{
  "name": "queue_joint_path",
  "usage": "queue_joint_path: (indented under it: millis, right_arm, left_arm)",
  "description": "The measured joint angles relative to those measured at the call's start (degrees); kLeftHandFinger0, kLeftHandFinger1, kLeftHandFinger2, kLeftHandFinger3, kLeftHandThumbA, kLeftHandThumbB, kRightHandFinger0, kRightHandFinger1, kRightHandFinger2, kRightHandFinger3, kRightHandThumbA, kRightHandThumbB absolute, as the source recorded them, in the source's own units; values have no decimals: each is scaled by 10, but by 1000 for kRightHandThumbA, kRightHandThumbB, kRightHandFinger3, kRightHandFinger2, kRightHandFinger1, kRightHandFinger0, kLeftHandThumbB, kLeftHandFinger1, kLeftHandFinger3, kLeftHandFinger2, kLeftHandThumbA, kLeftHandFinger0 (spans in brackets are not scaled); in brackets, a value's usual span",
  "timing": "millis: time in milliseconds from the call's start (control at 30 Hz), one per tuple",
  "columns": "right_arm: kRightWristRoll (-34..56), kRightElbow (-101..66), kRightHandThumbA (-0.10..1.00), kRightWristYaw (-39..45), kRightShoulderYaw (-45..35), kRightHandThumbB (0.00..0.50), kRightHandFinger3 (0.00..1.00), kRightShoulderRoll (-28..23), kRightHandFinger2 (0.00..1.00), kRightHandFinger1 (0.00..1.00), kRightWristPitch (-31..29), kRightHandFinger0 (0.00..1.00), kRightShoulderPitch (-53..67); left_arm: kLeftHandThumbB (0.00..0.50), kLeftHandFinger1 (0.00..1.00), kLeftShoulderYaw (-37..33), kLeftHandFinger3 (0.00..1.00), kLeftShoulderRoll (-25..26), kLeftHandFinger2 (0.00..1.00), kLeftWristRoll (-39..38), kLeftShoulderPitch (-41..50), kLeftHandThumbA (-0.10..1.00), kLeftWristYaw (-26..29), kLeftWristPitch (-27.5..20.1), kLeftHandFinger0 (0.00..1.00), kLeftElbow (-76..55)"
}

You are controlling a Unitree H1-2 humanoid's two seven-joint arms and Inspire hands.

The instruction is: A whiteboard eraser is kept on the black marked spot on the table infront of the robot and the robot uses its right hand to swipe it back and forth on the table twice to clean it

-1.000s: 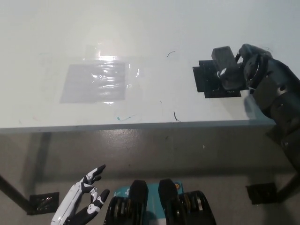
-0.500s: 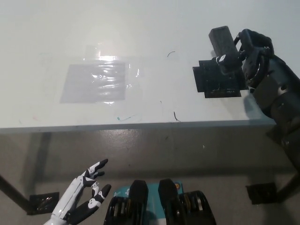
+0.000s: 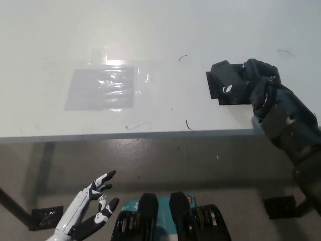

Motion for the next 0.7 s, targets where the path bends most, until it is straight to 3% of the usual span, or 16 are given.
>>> queue_joint_path:
  millis: [67, 133, 167, 233, 267, 300, 333, 367, 433, 467, 500, 533, 567, 600, 667, 700]
  right_arm:
    - [0, 0, 879, 3, 0, 377, 418, 0, 229, 108, 0, 18, 0]
    - [0, 0, 859, 6, 0, 358, 726, 0, 654, 620, 1, 473, 0]
    - [0, 0, 858, 10, 0, 360, 761, 0, 689, 724, 2, 625, -1]
    - [0, 0, 880, 16, 2, 355, 802, 0, 722, 747, 2, 671, -2]
    - [0, 0, 897, 19, 3, 356, 909, 0, 858, 875, 2, 785, -2]
    - [0, 0, 906, 21, 4, 351, 929, 0, 866, 887, 2, 804, -2]
    - [-1, 0, 911, 25, 6, 369, 862, 1, 705, 713, 3, 660, -3]
    - [-2, 0, 912, 27, 8, 370, 853, 2, 702, 676, 4, 590, -4]
    - [-4, 0, 931, 33, 14, 379, 993, 9, 856, 830, 8, 722, -8]
    - [-5, 0, 939, 36, 17, 384, 1000, 13, 831, 802, 10, 715, -11]
    - [-6, 0, 940, 39, 19, 394, 1000, 17, 636, 561, 12, 502, -14]
    - [-8, 1, 938, 43, 22, 397, 987, 25, 579, 501, 15, 410, -19]
    - [-9, 1, 942, 46, 25, 405, 844, 30, 437, 353, 17, 256, -22]
    - [-10, 1, 948, 47, 26, 407, 791, 34, 304, 152, 18, 31, -23]
    - [-14, 1, 954, 55, 31, 411, 659, 58, 340, 281, 20, 130, -36]
    - [-15, 1, 958, 58, 32, 423, 520, 72, 207, 139, 20, 76, -41]
  left_arm:
    - [327, 1000, 0, 1000, 0, 1000, 0, 0, 676, 0, 1, 933, 0]
    - [325, 1000, 0, 1000, 0, 1000, 0, 0, 673, 0, 2, 932, 0]
    - [324, 1000, 0, 1000, 0, 1000, 0, 0, 670, -1, 2, 931, -1]
    - [322, 1000, 0, 1000, 0, 1000, -1, -1, 665, -1, 3, 933, -1]
    - [323, 1000, 0, 1000, 0, 1000, -1, -1, 664, -2, 3, 934, -1]
    - [323, 1000, 0, 1000, 0, 1000, -1, -1, 664, -2, 3, 934, -2]
    - [323, 1000, 0, 1000, 0, 1000, -1, -1, 664, -3, 4, 934, -2]
    - [323, 1000, 0, 1000, 0, 1000, -1, -1, 664, -4, 4, 934, -3]
    - [322, 1000, 1, 1000, 1, 1000, -1, -1, 660, -6, 5, 933, -3]
    - [321, 1000, 1, 1000, 1, 1000, -2, -1, 657, -6, 5, 933, -3]
    - [321, 1000, 1, 1000, 1, 1000, -2, -1, 655, -7, 6, 933, -3]
    - [321, 1000, 2, 1000, 1, 1000, -2, -1, 654, -7, 6, 933, -3]
    - [321, 1000, 2, 1000, 1, 1000, -2, -1, 653, -7, 6, 932, -3]
    - [320, 1000, 2, 1000, 1, 1000, -2, -1, 652, -7, 7, 933, -3]
    - [322, 1000, 2, 1000, 1, 1000, -2, -4, 666, -8, 7, 929, -3]
    - [322, 1000, 2, 1000, 1, 1000, -2, -4, 682, -8, 7, 925, -3]
